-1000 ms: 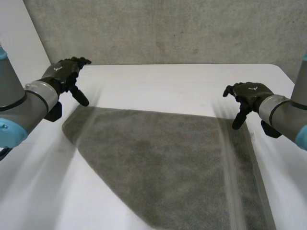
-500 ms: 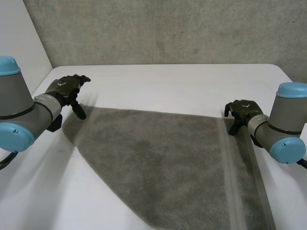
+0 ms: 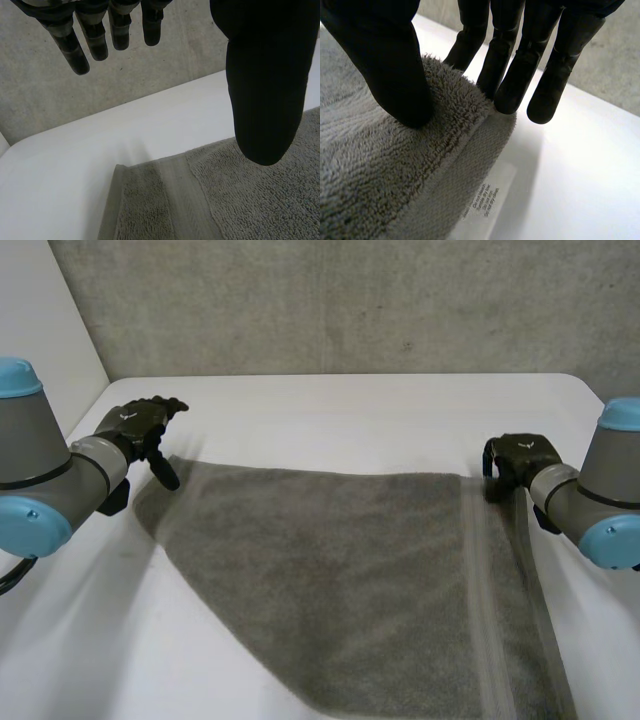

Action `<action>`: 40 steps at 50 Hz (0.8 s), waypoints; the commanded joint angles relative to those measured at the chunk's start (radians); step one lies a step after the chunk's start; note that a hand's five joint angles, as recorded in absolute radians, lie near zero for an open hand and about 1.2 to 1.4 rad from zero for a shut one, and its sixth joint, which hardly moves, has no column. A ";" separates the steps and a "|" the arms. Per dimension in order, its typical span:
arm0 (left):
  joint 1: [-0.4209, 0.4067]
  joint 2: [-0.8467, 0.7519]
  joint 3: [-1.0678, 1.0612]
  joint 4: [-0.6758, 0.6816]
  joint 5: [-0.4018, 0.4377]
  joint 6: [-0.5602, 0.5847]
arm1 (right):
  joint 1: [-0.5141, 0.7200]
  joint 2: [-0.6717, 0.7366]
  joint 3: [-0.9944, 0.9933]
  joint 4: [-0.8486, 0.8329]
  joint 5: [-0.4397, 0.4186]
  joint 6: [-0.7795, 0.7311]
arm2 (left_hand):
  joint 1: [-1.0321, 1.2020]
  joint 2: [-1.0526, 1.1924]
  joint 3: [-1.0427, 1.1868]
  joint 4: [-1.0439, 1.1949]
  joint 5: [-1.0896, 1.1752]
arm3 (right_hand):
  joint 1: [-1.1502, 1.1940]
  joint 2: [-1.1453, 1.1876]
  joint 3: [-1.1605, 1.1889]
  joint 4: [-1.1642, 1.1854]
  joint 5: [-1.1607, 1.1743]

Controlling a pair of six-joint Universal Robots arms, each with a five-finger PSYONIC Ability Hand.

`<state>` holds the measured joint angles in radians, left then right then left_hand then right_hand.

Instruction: Fold the towel.

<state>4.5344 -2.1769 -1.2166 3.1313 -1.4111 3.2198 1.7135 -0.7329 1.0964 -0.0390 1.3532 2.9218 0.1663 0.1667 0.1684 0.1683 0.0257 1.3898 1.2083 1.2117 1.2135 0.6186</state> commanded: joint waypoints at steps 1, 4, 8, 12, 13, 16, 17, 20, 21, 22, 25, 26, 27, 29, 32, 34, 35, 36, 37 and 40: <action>0.000 0.000 0.002 0.001 0.001 0.000 | 0.000 -0.068 0.003 0.001 -0.129 0.060 | 0.012 0.012 0.010 0.010 -0.022 | 0.006 0.188 0.185 0.183 0.603; 0.000 0.000 0.003 0.001 0.001 0.000 | 0.000 -0.085 0.003 0.004 -0.158 0.059 | 0.012 0.012 0.010 0.010 -0.022 | 0.006 0.188 0.185 0.183 0.603; 0.000 -0.003 0.012 0.025 0.004 0.003 | 0.009 -0.161 0.023 0.013 -0.215 0.060 | 0.012 0.012 0.010 0.010 -0.022 | 0.006 0.188 0.185 0.183 0.603; 0.000 -0.012 0.017 0.059 0.006 0.005 | 0.012 -0.258 0.085 0.040 -0.242 0.050 | 0.012 0.012 0.010 0.010 -0.022 | 0.006 0.188 0.185 0.183 0.603; 0.000 -0.020 0.020 0.076 0.006 0.005 | 0.012 -0.258 0.085 0.041 -0.243 0.049 | 0.015 0.015 0.013 0.013 -0.019 | 0.006 0.188 0.185 0.183 0.603; 0.000 -0.040 0.031 0.098 0.006 0.006 | 0.012 -0.316 0.140 0.076 -0.267 0.046 | 0.015 0.015 0.013 0.013 -0.019 | 0.006 0.188 0.185 0.183 0.603; -0.001 -0.052 0.037 0.099 0.006 0.006 | 0.012 -0.338 0.170 0.097 -0.285 0.040 | 0.018 0.017 0.016 0.016 -0.016 | 0.006 0.188 0.185 0.183 0.603; -0.002 -0.072 0.045 0.096 0.006 0.006 | 0.012 -0.368 0.245 0.142 -0.316 0.002 | 0.018 0.017 0.016 0.016 -0.016 | 0.006 0.188 0.185 0.183 0.603; -0.002 -0.072 0.045 0.096 0.006 0.006 | 0.012 -0.368 0.246 0.142 -0.316 0.002 | 0.018 0.017 0.016 0.016 -0.016 | 0.006 0.188 0.185 0.183 0.603; -0.003 -0.075 0.043 0.098 0.006 0.006 | 0.011 -0.378 0.285 0.157 -0.318 -0.033 | 0.018 0.017 0.016 0.016 -0.016 | 0.006 0.188 0.185 0.183 0.603; -0.003 -0.081 0.042 0.099 0.008 0.006 | 0.003 -0.388 0.356 0.166 -0.312 -0.108 | 0.018 0.017 0.016 0.016 -0.016 | 0.006 0.188 0.185 0.183 0.603; -0.003 -0.081 0.042 0.099 0.008 0.006 | 0.003 -0.388 0.356 0.166 -0.312 -0.109 | 0.018 0.017 0.016 0.016 -0.016 | 0.006 0.188 0.185 0.183 0.603; -0.003 -0.083 0.043 0.101 0.006 0.006 | 0.003 -0.388 0.381 0.165 -0.312 -0.139 | 0.018 0.017 0.016 0.016 -0.016 | -0.039 0.143 0.139 0.137 0.558; -0.003 -0.084 0.043 0.101 0.006 0.006 | 0.003 -0.385 0.402 0.163 -0.313 -0.161 | 0.018 0.017 0.016 0.016 -0.016 | -0.230 -0.049 -0.052 -0.054 0.366; -0.003 -0.084 0.043 0.101 0.006 0.005 | 0.002 -0.368 0.416 0.160 -0.313 -0.176 | 0.018 0.017 0.016 0.016 -0.016 | -0.266 -0.084 -0.087 -0.089 0.331; -0.003 -0.080 0.040 0.101 0.006 0.005 | 0.002 -0.349 0.418 0.149 -0.313 -0.176 | 0.015 0.015 0.013 0.013 -0.019 | -0.385 -0.204 -0.207 -0.209 0.211; -0.003 -0.080 0.040 0.101 0.006 0.005 | 0.002 -0.349 0.418 0.149 -0.313 -0.176 | 0.015 0.015 0.013 0.013 -0.019 | -0.386 -0.204 -0.208 -0.210 0.211; -0.003 -0.077 0.034 0.101 0.006 0.005 | 0.002 -0.344 0.418 0.142 -0.312 -0.176 | 0.015 0.015 0.013 0.013 -0.019 | -0.412 -0.231 -0.234 -0.236 0.185; -0.003 -0.073 0.032 0.101 0.006 0.005 | 0.002 -0.342 0.418 0.134 -0.312 -0.176 | 0.015 0.015 0.013 0.013 -0.019 | -0.433 -0.251 -0.255 -0.256 0.164; -0.003 -0.073 0.031 0.101 0.006 0.005 | 0.003 -0.341 0.419 0.113 -0.312 -0.176 | 0.012 0.012 0.010 0.010 -0.022 | -0.471 -0.290 -0.293 -0.295 0.126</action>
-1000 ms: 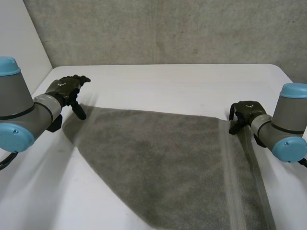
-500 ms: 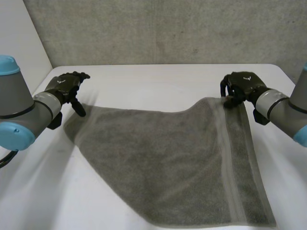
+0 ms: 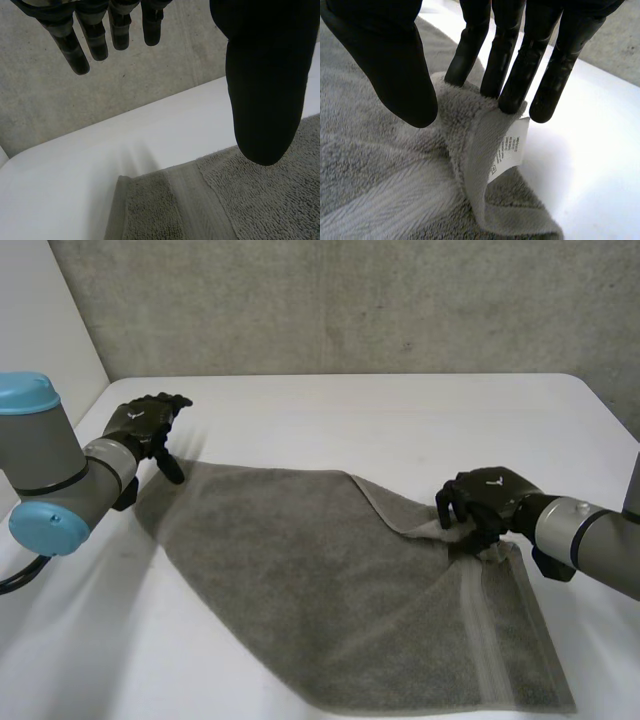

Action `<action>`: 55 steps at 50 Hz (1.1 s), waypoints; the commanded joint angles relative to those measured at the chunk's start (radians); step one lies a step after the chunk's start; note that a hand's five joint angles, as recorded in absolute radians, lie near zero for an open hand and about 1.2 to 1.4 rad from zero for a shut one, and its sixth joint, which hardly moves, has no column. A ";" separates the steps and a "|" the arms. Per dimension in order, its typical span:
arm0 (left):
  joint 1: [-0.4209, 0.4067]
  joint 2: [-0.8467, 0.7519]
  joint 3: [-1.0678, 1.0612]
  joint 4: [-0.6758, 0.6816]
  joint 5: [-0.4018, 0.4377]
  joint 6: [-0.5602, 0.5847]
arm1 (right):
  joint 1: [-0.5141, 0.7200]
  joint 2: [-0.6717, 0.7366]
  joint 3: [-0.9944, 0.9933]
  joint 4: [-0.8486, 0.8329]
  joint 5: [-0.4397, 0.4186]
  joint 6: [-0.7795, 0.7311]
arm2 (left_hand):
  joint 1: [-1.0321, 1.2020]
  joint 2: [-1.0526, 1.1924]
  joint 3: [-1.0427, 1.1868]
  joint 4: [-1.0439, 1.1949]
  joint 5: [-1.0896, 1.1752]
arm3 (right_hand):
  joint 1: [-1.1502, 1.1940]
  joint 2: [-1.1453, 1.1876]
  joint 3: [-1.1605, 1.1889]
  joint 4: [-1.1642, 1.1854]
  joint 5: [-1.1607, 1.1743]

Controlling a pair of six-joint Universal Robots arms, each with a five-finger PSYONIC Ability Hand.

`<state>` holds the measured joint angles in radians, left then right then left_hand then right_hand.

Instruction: Fold the towel.

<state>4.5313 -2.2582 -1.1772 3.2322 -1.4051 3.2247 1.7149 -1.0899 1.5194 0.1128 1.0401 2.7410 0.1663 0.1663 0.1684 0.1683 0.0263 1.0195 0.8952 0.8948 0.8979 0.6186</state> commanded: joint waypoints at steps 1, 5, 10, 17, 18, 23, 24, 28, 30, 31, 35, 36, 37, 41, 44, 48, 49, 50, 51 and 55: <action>0.000 0.008 -0.009 0.000 0.000 0.000 | 0.002 0.016 -0.004 -0.039 0.001 0.005 | 0.012 0.012 0.010 0.010 -0.023 | -0.101 0.024 0.024 0.021 0.126; 0.000 0.008 -0.007 0.000 0.000 0.000 | 0.002 0.016 -0.002 -0.084 0.015 0.009 | 0.012 0.012 0.010 0.010 -0.023 | -0.101 0.024 0.024 0.021 0.126; 0.000 0.008 -0.009 0.000 0.000 0.000 | 0.009 0.024 0.001 -0.136 0.038 0.016 | 0.015 0.015 0.013 0.013 -0.020 | -0.104 0.021 0.021 0.018 0.123; 0.000 0.008 -0.010 0.000 0.000 -0.002 | 0.012 0.038 -0.007 -0.165 0.067 0.029 | 0.015 0.015 0.013 0.013 -0.020 | -0.482 -0.358 -0.357 -0.360 -0.256; 0.000 0.008 -0.010 0.000 0.000 -0.002 | 0.012 0.038 -0.007 -0.165 0.067 0.029 | 0.015 0.015 0.013 0.013 -0.020 | -0.482 -0.358 -0.358 -0.361 -0.256; 0.000 0.008 -0.010 0.000 0.000 -0.002 | 0.014 0.065 -0.044 -0.173 0.069 0.042 | 0.015 0.015 0.013 0.013 -0.020 | -0.482 -0.358 -0.358 -0.361 -0.256; 0.000 0.008 -0.010 0.000 0.000 -0.002 | 0.014 0.065 -0.044 -0.173 0.069 0.042 | 0.015 0.015 0.013 0.013 -0.020 | -0.482 -0.358 -0.358 -0.361 -0.256; 0.000 0.008 -0.012 0.000 0.000 -0.002 | 0.014 0.113 -0.094 -0.173 0.071 0.045 | 0.012 0.012 0.010 0.010 -0.023 | -0.462 -0.338 -0.337 -0.340 -0.236; 0.000 0.008 -0.012 0.000 0.000 -0.002 | 0.014 0.160 -0.142 -0.173 0.075 0.045 | 0.012 0.012 0.010 0.010 -0.023 | -0.427 -0.303 -0.302 -0.305 -0.201; 0.000 0.008 -0.012 0.000 0.000 -0.002 | 0.014 0.160 -0.142 -0.173 0.075 0.045 | 0.012 0.012 0.010 0.010 -0.023 | -0.427 -0.302 -0.302 -0.305 -0.200; 0.000 0.008 -0.015 0.000 0.000 -0.002 | 0.018 0.237 -0.217 -0.165 0.089 0.042 | 0.012 0.012 0.010 0.010 -0.023 | -0.134 -0.010 -0.010 -0.013 0.092; 0.000 0.008 -0.015 0.000 0.000 -0.002 | 0.019 0.237 -0.217 -0.165 0.089 0.042 | 0.012 0.012 0.010 0.010 -0.023 | -0.133 -0.009 -0.008 -0.011 0.093; 0.000 0.008 -0.018 0.000 0.000 -0.002 | 0.022 0.257 -0.237 -0.165 0.100 0.040 | 0.012 0.012 0.010 0.010 -0.023 | 0.009 0.134 0.134 0.131 0.236; 0.000 0.008 -0.024 0.000 0.000 -0.002 | 0.023 0.260 -0.268 -0.153 0.133 0.046 | 0.012 0.012 0.010 0.010 -0.023 | 0.377 0.501 0.501 0.498 0.603; 0.000 0.008 -0.024 0.001 0.000 0.000 | 0.020 0.202 -0.254 -0.151 0.143 0.072 | 0.012 0.012 0.010 0.010 -0.023 | 0.377 0.501 0.501 0.498 0.603; 0.000 0.000 -0.019 0.003 0.000 0.001 | 0.011 0.096 -0.237 -0.148 0.144 0.169 | 0.021 0.021 0.019 0.019 -0.014 | 0.377 0.501 0.501 0.498 0.603; 0.000 0.000 -0.019 0.003 0.000 0.001 | 0.011 0.096 -0.237 -0.148 0.144 0.169 | 0.021 0.021 0.019 0.019 -0.014 | 0.377 0.501 0.501 0.498 0.603; 0.000 -0.003 -0.018 0.003 0.000 0.001 | 0.009 0.072 -0.229 -0.147 0.140 0.202 | 0.021 0.021 0.019 0.019 -0.014 | 0.377 0.501 0.501 0.498 0.603; 0.000 -0.004 -0.013 0.004 0.000 0.001 | 0.009 0.050 -0.220 -0.144 0.135 0.232 | 0.024 0.024 0.022 0.022 -0.011 | 0.377 0.501 0.501 0.498 0.603; -0.001 -0.015 -0.002 0.014 0.005 0.003 | 0.008 0.006 -0.191 -0.125 0.127 0.255 | 0.027 0.027 0.025 0.025 -0.008 | 0.377 0.501 0.501 0.498 0.603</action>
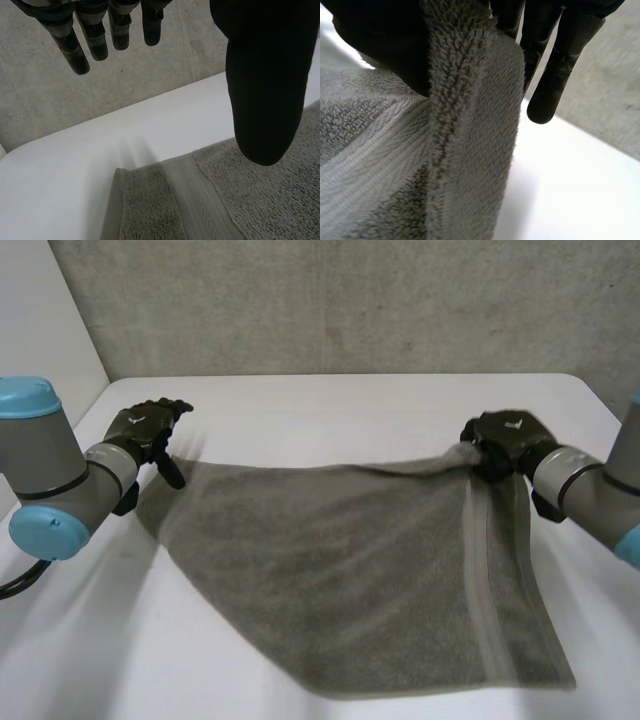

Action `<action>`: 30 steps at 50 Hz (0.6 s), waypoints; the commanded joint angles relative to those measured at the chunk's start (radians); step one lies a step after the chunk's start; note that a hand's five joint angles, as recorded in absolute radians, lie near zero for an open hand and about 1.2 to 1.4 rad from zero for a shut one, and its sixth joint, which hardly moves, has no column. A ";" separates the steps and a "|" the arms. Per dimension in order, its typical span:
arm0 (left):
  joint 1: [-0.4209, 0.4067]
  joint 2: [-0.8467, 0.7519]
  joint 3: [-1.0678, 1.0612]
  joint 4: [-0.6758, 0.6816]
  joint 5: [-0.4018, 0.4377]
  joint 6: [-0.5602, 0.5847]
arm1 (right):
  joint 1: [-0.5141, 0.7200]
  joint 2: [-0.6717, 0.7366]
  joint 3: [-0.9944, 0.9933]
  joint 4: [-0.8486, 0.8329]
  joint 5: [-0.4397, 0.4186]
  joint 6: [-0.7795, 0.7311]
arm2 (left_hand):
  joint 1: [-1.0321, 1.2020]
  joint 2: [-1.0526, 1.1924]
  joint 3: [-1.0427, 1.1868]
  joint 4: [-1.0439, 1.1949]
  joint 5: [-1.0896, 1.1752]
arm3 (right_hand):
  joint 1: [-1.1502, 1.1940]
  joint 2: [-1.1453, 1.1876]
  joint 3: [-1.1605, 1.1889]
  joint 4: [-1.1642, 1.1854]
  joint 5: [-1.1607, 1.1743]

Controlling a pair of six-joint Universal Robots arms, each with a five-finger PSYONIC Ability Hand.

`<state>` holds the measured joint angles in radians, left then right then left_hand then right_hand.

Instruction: Fold the towel.

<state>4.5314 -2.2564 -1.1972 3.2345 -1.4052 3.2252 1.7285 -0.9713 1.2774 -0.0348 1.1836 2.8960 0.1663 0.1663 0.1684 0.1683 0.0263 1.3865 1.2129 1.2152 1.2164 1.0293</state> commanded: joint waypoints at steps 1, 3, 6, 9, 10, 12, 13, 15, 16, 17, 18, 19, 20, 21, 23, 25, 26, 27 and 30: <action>-0.003 -0.026 0.030 0.020 0.015 0.007 | -0.006 -0.136 0.072 0.038 -0.022 0.097 | 0.030 0.030 0.027 0.028 -0.005 | 0.010 0.183 0.181 0.180 0.192; -0.003 -0.037 0.043 0.027 0.035 0.010 | -0.006 -0.162 0.092 0.052 -0.033 0.089 | 0.032 0.033 0.030 0.030 -0.002 | 0.010 0.183 0.181 0.180 0.192; -0.006 -0.066 0.074 0.025 0.092 0.021 | -0.003 -0.207 0.132 0.056 -0.089 0.057 | 0.035 0.035 0.033 0.033 0.001 | 0.010 0.183 0.181 0.180 0.192; -0.009 -0.092 0.102 0.021 0.150 0.036 | -0.001 -0.251 0.172 0.056 -0.178 0.008 | 0.038 0.038 0.036 0.036 0.004 | 0.010 0.183 0.181 0.180 0.192; -0.009 -0.092 0.102 0.021 0.150 0.036 | -0.001 -0.251 0.172 0.056 -0.179 0.008 | 0.038 0.038 0.036 0.036 0.004 | 0.010 0.183 0.181 0.180 0.192; -0.015 -0.120 0.126 0.021 0.175 0.048 | 0.000 -0.312 0.195 0.061 -0.252 -0.020 | 0.038 0.038 0.036 0.036 0.004 | 0.010 0.183 0.181 0.180 0.192; -0.015 -0.120 0.126 0.021 0.175 0.048 | 0.000 -0.313 0.195 0.061 -0.252 -0.020 | 0.038 0.038 0.036 0.036 0.004 | 0.010 0.183 0.181 0.180 0.192; -0.017 -0.134 0.139 0.021 0.183 0.050 | 0.002 -0.346 0.203 0.061 -0.277 -0.021 | 0.038 0.038 0.036 0.036 0.004 | 0.010 0.183 0.181 0.180 0.192; -0.018 -0.147 0.151 0.018 0.184 0.051 | 0.000 -0.372 0.210 0.061 -0.298 -0.018 | 0.038 0.038 0.036 0.036 0.004 | 0.010 0.183 0.181 0.180 0.192; -0.024 -0.162 0.162 0.016 0.186 0.051 | 0.002 -0.401 0.220 0.062 -0.318 -0.017 | 0.038 0.038 0.036 0.036 0.004 | 0.010 0.183 0.181 0.180 0.192; -0.025 -0.163 0.162 0.016 0.186 0.051 | 0.002 -0.402 0.220 0.062 -0.318 -0.017 | 0.038 0.038 0.036 0.036 0.004 | 0.010 0.183 0.181 0.180 0.192; -0.034 -0.178 0.174 0.014 0.186 0.051 | 0.003 -0.434 0.229 0.062 -0.329 -0.018 | 0.038 0.038 0.036 0.036 0.004 | 0.010 0.183 0.181 0.180 0.192; -0.047 -0.193 0.188 0.013 0.186 0.051 | 0.003 -0.466 0.241 0.061 -0.332 -0.018 | 0.038 0.038 0.036 0.036 0.004 | 0.010 0.183 0.181 0.180 0.192; -0.048 -0.193 0.188 0.013 0.186 0.051 | 0.003 -0.466 0.241 0.061 -0.332 -0.018 | 0.038 0.038 0.036 0.036 0.004 | 0.010 0.183 0.181 0.180 0.192; -0.063 -0.209 0.200 0.005 0.187 0.053 | 0.005 -0.492 0.250 0.061 -0.334 -0.018 | 0.038 0.038 0.036 0.036 0.004 | 0.010 0.183 0.181 0.180 0.192; -0.086 -0.239 0.232 -0.016 0.187 0.053 | 0.008 -0.529 0.267 0.056 -0.338 -0.020 | 0.041 0.041 0.039 0.039 0.007 | 0.010 0.183 0.181 0.180 0.192; -0.086 -0.239 0.232 -0.016 0.187 0.053 | 0.008 -0.529 0.267 0.056 -0.338 -0.020 | 0.041 0.041 0.039 0.039 0.007 | 0.010 0.183 0.181 0.180 0.192; -0.095 -0.252 0.247 -0.031 0.189 0.053 | 0.008 -0.547 0.273 0.056 -0.343 -0.018 | 0.041 0.041 0.039 0.039 0.007 | 0.010 0.183 0.181 0.180 0.192; -0.116 -0.273 0.274 -0.053 0.199 0.053 | 0.008 -0.578 0.286 0.056 -0.352 -0.018 | 0.059 0.059 0.057 0.057 0.024 | 0.010 0.183 0.181 0.180 0.192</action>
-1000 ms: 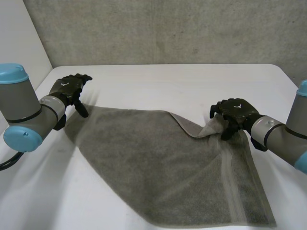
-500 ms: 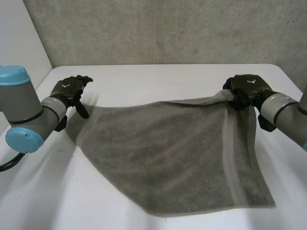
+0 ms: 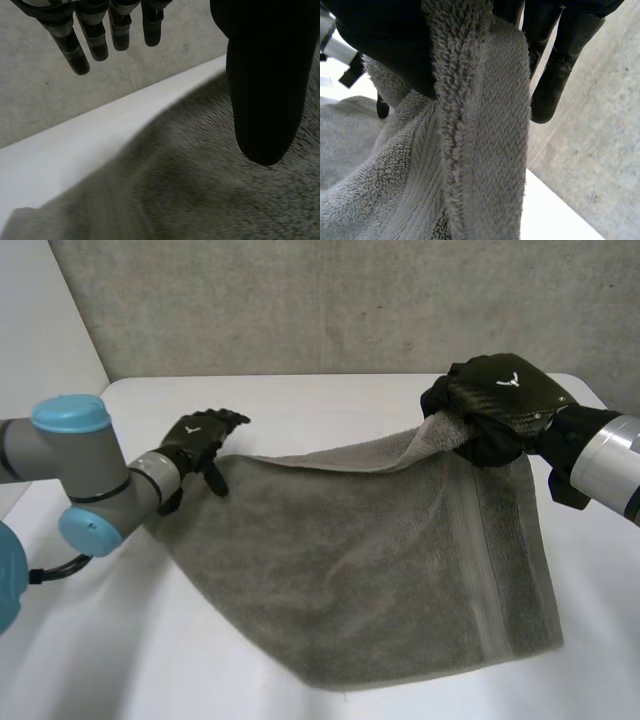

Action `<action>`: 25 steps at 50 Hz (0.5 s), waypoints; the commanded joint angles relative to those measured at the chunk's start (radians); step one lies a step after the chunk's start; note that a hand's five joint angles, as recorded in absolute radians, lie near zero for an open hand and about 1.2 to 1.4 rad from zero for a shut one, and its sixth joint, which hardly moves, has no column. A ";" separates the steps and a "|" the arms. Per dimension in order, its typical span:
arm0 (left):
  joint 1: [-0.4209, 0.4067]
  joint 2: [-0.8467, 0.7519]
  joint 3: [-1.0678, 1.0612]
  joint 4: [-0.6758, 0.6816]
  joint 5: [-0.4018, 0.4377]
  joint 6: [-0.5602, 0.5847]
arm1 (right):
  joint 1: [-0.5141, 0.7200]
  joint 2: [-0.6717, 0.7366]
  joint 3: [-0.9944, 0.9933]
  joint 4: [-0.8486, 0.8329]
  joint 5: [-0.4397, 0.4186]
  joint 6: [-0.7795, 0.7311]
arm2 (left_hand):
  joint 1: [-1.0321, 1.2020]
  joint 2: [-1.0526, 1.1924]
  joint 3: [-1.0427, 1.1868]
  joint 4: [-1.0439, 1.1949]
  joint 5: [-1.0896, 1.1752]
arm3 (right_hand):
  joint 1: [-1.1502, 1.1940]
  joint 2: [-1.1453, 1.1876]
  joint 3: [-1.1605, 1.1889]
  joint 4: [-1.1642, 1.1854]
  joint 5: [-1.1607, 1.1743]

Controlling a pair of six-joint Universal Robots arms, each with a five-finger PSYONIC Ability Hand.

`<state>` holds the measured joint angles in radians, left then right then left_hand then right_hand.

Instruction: Fold the towel.

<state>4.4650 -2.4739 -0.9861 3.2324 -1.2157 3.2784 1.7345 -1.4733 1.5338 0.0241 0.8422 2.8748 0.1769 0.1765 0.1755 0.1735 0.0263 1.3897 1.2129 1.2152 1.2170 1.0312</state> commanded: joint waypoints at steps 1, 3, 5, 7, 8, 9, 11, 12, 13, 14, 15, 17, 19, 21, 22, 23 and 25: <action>-0.050 -0.056 0.063 -0.051 0.010 0.000 | 0.002 -0.076 0.029 -0.003 -0.011 0.003 | 0.048 0.049 0.050 0.052 0.024 | 0.007 0.183 0.181 0.179 0.191; -0.069 -0.071 0.081 -0.054 0.033 0.000 | 0.002 -0.100 0.040 -0.004 -0.014 0.004 | 0.110 0.110 0.111 0.113 0.086 | 0.007 0.183 0.181 0.179 0.191; -0.073 -0.080 0.087 -0.053 0.042 -0.002 | 0.002 -0.111 0.045 -0.004 -0.017 0.004 | 0.206 0.206 0.207 0.209 0.182 | 0.007 0.183 0.181 0.179 0.191; -0.075 -0.086 0.095 -0.049 0.041 -0.002 | 0.002 -0.121 0.046 -0.004 -0.018 0.004 | 0.345 0.345 0.346 0.348 0.321 | 0.007 0.183 0.181 0.179 0.191; -0.073 -0.092 0.102 -0.048 0.035 -0.002 | 0.000 -0.124 0.046 -0.004 -0.017 0.003 | 0.540 0.540 0.541 0.543 0.516 | 0.007 0.183 0.181 0.179 0.191; -0.073 -0.095 0.113 -0.048 0.030 -0.002 | -0.006 -0.124 0.046 -0.007 -0.014 0.003 | 0.797 0.798 0.799 0.801 0.773 | 0.007 0.183 0.181 0.179 0.191; -0.073 -0.097 0.125 -0.049 0.018 -0.002 | -0.009 -0.122 0.040 -0.009 0.003 0.004 | 1.012 1.013 1.014 1.015 0.988 | 0.007 0.183 0.181 0.179 0.191; -0.073 -0.097 0.126 -0.049 0.018 -0.002 | -0.009 -0.122 0.040 -0.009 0.003 0.004 | 1.014 1.015 1.016 1.018 0.990 | 0.007 0.183 0.181 0.179 0.191; -0.069 -0.092 0.132 -0.049 -0.007 -0.003 | -0.010 -0.119 0.032 -0.004 0.009 0.004 | 1.157 1.157 1.158 1.160 1.133 | 0.007 0.183 0.181 0.179 0.191; -0.059 -0.083 0.130 -0.051 -0.043 -0.002 | -0.012 -0.104 0.022 0.000 0.018 0.004 | 1.219 1.219 1.220 1.222 1.195 | 0.007 0.183 0.181 0.179 0.191; -0.059 -0.083 0.130 -0.051 -0.044 -0.002 | -0.012 -0.104 0.022 0.000 0.018 0.004 | 1.219 1.220 1.221 1.223 1.195 | 0.007 0.183 0.181 0.179 0.191; -0.044 -0.054 0.124 -0.054 -0.132 0.001 | -0.013 -0.046 -0.010 0.031 0.059 0.003 | 1.219 1.220 1.221 1.223 1.195 | 0.007 0.183 0.181 0.179 0.191; -0.027 -0.024 0.113 -0.065 -0.166 0.010 | -0.012 0.015 -0.036 0.069 0.095 -0.006 | 1.219 1.220 1.221 1.223 1.195 | 0.007 0.183 0.181 0.179 0.191; -0.012 0.010 0.081 -0.080 -0.191 0.024 | -0.010 0.075 -0.076 0.117 0.128 -0.014 | 1.219 1.220 1.221 1.223 1.195 | 0.007 0.183 0.181 0.179 0.191; 0.002 0.045 0.040 -0.095 -0.197 0.047 | -0.006 0.129 -0.118 0.169 0.161 -0.029 | 1.219 1.220 1.221 1.223 1.195 | 0.007 0.183 0.181 0.179 0.191; 0.002 0.046 0.040 -0.095 -0.197 0.047 | -0.006 0.130 -0.118 0.169 0.161 -0.029 | 1.219 1.220 1.221 1.223 1.195 | 0.007 0.183 0.181 0.179 0.191; 0.008 0.108 -0.035 -0.103 -0.196 0.113 | 0.003 0.230 -0.203 0.270 0.210 -0.086 | 1.219 1.220 1.221 1.223 1.195 | 0.007 0.183 0.181 0.179 0.191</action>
<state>4.4339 -2.5007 -0.8829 3.1660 -1.3579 3.2929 1.7237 -1.4609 1.4902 0.1011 0.9349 2.8661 1.1472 1.2036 1.2038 1.2044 0.9954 1.3897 1.2129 1.2152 1.2171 1.0326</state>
